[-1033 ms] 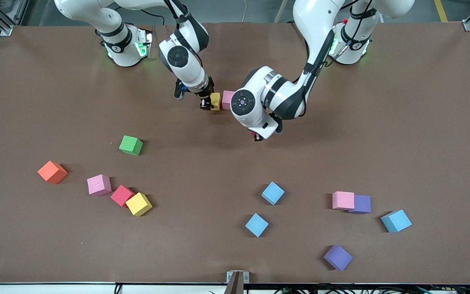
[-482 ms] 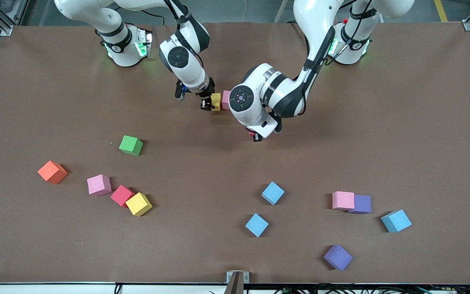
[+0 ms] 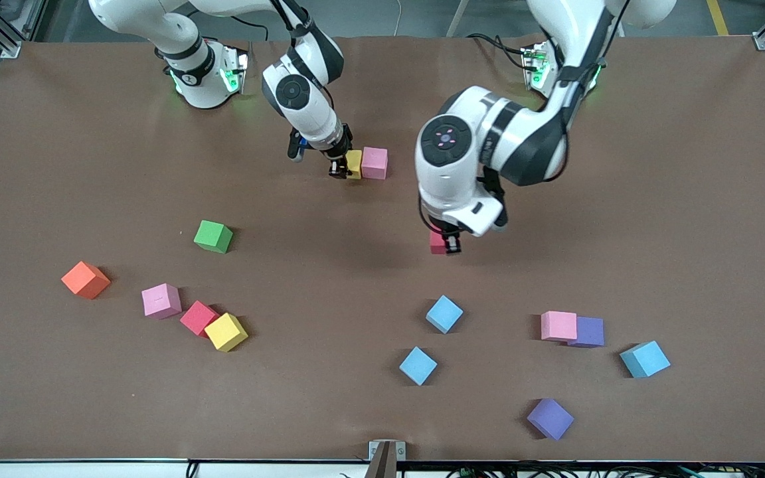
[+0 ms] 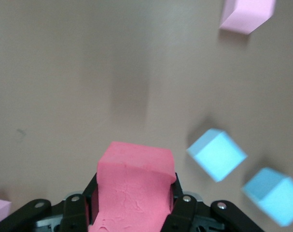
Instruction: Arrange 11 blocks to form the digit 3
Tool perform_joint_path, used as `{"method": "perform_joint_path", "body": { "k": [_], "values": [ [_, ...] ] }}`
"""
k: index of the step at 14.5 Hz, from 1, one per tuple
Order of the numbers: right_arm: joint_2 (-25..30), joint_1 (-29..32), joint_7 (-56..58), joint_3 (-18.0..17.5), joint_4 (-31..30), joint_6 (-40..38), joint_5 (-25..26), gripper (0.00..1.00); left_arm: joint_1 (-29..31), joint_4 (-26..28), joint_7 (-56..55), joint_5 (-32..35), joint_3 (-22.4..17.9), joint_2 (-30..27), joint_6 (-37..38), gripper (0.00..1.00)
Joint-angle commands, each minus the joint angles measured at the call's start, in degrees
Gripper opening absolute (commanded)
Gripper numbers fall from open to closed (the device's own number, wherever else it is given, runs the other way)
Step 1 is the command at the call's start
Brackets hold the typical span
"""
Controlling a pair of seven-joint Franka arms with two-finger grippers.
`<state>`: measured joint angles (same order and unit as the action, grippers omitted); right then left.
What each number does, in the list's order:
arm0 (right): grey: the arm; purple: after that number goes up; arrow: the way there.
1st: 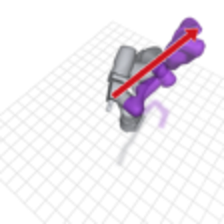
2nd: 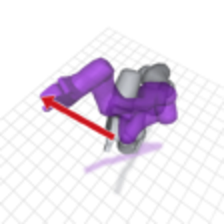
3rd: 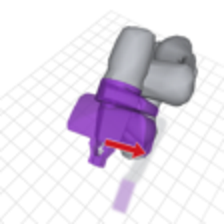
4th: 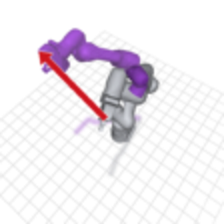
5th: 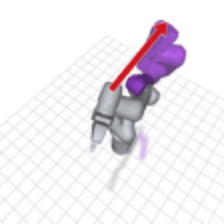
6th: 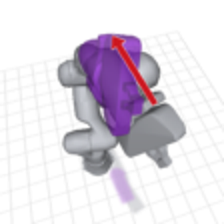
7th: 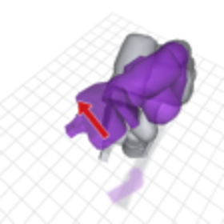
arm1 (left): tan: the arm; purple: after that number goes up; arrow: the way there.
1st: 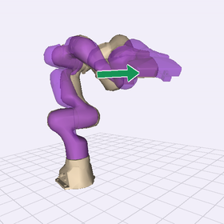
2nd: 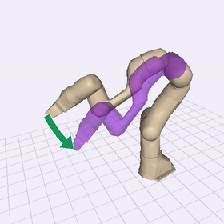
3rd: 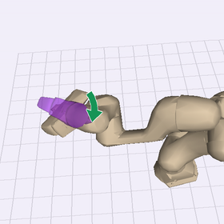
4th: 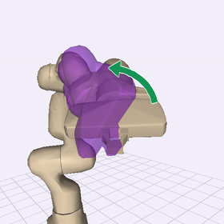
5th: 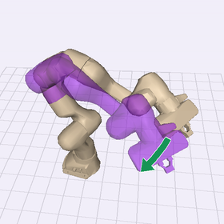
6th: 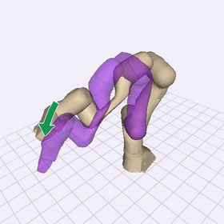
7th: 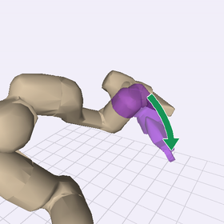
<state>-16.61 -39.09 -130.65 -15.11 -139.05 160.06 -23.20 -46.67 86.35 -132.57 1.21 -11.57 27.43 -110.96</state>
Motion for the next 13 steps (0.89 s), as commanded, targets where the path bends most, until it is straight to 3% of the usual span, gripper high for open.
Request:
{"method": "perform_joint_path", "body": {
  "k": [1, 2, 4, 7, 13],
  "values": [
    [-0.8, -1.3, -0.5, 0.7, 0.5, 0.7, -1.1, 0.03, 2.3, -1.1, 0.1, 1.3, 0.2, -1.6, 0.7, 0.18],
    [-0.8, -1.3, -0.2, 0.6, 0.5, 0.6, -0.8, 0.19, 3.2, -1.9, 0.1, 1.3, 0.2, -1.9, 0.7, 0.18],
    [-0.7, -1.6, 0.0, 0.6, 0.9, 0.5, -0.5, 1.00, 4.7, -1.6, 0.0, 1.4, 0.3, -3.4, 0.9, 0.18],
    [-0.6, -1.6, 0.1, 0.6, 2.1, -0.1, -0.5, 1.00, 6.2, 0.9, 0.5, 1.6, 0.4, -6.9, 2.8, 0.18],
    [0.7, -1.1, -0.1, 0.7, 2.2, -0.3, -0.4, 1.00, 3.2, 17.3, 0.2, 1.2, 0.8, -19.5, 2.2, 0.18]
  ]
}}
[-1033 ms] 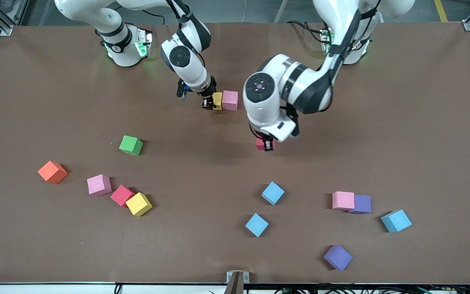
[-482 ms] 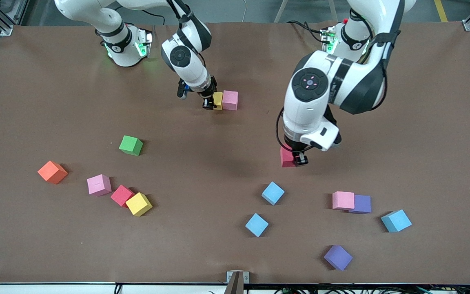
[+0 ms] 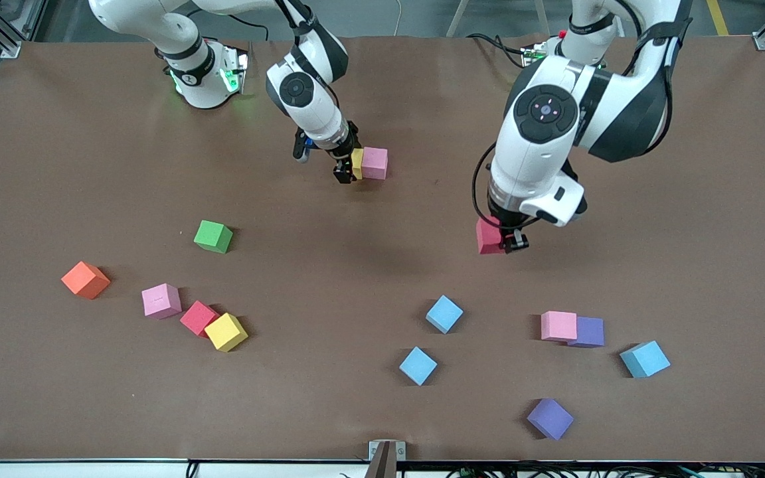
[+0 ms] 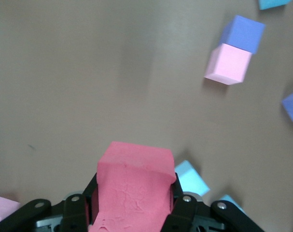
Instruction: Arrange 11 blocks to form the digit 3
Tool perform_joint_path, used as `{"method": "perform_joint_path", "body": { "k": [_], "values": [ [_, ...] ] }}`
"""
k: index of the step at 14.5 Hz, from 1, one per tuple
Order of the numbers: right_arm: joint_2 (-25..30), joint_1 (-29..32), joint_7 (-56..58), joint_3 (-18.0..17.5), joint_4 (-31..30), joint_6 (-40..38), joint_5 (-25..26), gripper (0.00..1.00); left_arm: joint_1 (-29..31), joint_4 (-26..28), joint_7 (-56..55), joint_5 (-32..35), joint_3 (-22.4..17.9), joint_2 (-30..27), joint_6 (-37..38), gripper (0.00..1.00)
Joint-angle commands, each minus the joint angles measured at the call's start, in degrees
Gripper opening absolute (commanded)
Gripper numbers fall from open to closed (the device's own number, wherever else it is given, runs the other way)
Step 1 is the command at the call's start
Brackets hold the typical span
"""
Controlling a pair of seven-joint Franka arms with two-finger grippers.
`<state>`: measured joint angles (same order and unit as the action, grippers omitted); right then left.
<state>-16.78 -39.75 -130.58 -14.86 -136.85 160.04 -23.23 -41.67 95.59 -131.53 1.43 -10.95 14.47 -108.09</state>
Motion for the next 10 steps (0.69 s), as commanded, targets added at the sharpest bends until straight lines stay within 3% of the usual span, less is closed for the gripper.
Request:
{"method": "perform_joint_path", "body": {
  "k": [1, 7, 10],
  "values": [
    [1.4, -0.2, -0.4, 0.4, 0.0, -0.3, -0.4, 1.00, -2.2, 10.0, -2.3, 1.1, 0.6, -7.9, -0.6, 0.18],
    [5.8, 2.9, 1.0, 0.5, 0.8, -5.0, -0.3, 1.00, -2.4, 13.4, -13.2, 1.5, 6.6, -5.9, -0.4, 0.18],
    [6.8, 4.4, 1.4, 0.5, 5.2, -13.8, 0.6, 1.00, -2.3, 15.9, -16.3, 1.6, 10.5, -6.0, -1.8, 0.18]
  ]
}}
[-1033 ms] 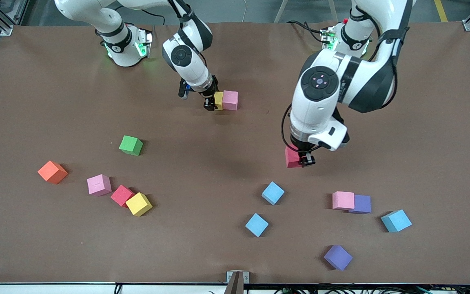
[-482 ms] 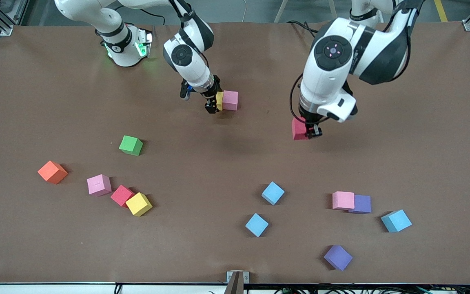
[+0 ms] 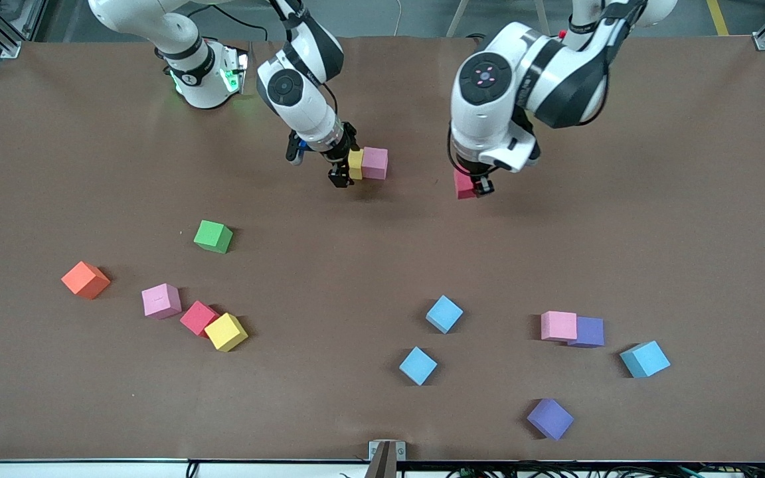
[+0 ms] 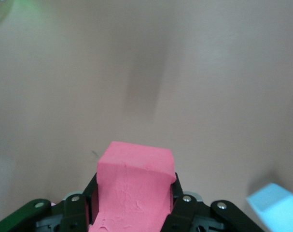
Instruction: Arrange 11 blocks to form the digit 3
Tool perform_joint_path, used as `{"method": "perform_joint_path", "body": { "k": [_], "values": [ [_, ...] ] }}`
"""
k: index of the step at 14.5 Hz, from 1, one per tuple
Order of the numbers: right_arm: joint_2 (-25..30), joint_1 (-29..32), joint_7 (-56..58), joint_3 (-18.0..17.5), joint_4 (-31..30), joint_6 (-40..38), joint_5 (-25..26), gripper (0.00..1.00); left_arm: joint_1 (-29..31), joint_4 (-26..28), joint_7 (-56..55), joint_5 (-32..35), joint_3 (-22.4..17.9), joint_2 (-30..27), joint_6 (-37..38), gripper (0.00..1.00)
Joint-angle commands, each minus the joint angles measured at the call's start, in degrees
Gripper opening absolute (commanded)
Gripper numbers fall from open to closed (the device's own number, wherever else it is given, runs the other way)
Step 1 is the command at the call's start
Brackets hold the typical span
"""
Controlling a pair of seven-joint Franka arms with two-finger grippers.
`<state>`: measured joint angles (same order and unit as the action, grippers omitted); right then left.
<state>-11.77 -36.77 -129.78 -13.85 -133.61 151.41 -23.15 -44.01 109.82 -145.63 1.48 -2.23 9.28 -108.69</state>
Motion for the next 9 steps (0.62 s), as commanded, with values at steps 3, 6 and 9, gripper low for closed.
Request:
{"method": "perform_joint_path", "body": {
  "k": [3, 6, 9],
  "values": [
    [2.3, 4.1, 0.6, -0.5, 6.2, -14.4, 7.0, 1.00, 0.1, 3.3, -3.3, 1.3, 5.5, -0.1, -4.9, 0.18],
    [1.8, 9.0, 1.4, -0.5, 13.2, -27.4, 16.0, 1.00, -0.1, 3.3, -4.9, 1.4, 9.9, 5.3, -11.4, 0.18],
    [-0.3, 14.1, 11.1, -0.5, 19.2, -35.6, 24.9, 1.00, -0.1, 3.4, -4.1, 1.5, 10.6, 7.6, -15.7, 0.18]
  ]
}}
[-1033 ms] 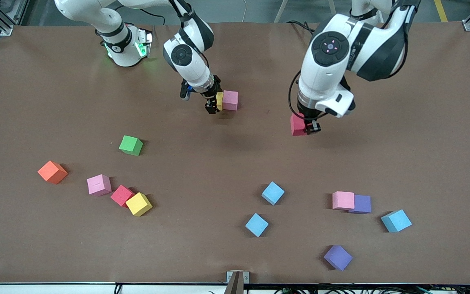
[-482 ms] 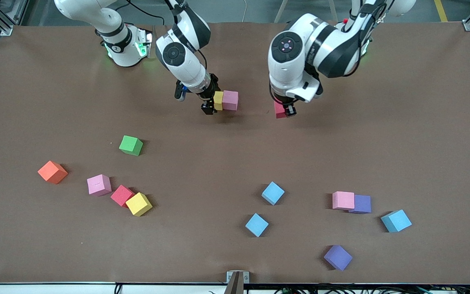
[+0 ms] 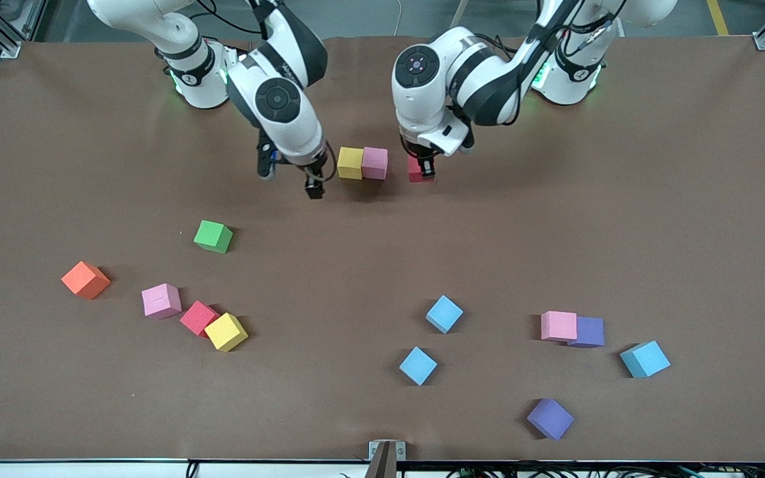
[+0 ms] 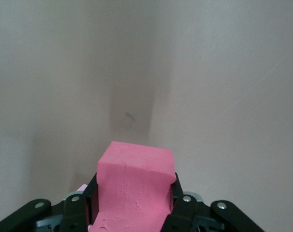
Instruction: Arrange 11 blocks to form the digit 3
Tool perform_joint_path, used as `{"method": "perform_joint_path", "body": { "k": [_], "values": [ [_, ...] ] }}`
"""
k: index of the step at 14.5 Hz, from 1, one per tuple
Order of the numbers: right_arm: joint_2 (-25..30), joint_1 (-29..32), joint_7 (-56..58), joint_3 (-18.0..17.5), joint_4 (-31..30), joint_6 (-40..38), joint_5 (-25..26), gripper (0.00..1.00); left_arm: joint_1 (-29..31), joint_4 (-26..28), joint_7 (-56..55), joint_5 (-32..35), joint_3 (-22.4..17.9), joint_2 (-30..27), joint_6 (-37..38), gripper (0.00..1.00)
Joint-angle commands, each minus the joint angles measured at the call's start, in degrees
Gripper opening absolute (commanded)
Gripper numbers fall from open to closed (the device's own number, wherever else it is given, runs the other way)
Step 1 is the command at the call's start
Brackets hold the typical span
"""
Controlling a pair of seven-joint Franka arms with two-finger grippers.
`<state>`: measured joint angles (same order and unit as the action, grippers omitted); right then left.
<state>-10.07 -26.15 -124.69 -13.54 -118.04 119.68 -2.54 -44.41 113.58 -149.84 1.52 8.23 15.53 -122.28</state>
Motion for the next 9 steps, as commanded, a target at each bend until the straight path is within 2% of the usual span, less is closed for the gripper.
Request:
{"method": "perform_joint_path", "body": {
  "k": [1, 6, 9],
  "values": [
    [-2.5, 5.0, 11.3, -0.8, 4.7, -4.2, 5.0, 1.00, 0.2, -0.4, 0.2, 1.6, 0.1, 2.5, -3.6, 0.18],
    [-7.8, 14.3, 31.6, -0.8, 11.2, -3.6, 5.4, 1.00, -0.8, -0.5, 1.8, 5.0, 1.4, 7.1, -8.0, 0.17],
    [-13.0, 16.5, 44.7, 2.0, 18.1, -3.4, 8.5, 1.00, -2.2, -0.6, 1.3, 5.0, 1.7, 9.9, -9.5, 0.17]
  ]
}}
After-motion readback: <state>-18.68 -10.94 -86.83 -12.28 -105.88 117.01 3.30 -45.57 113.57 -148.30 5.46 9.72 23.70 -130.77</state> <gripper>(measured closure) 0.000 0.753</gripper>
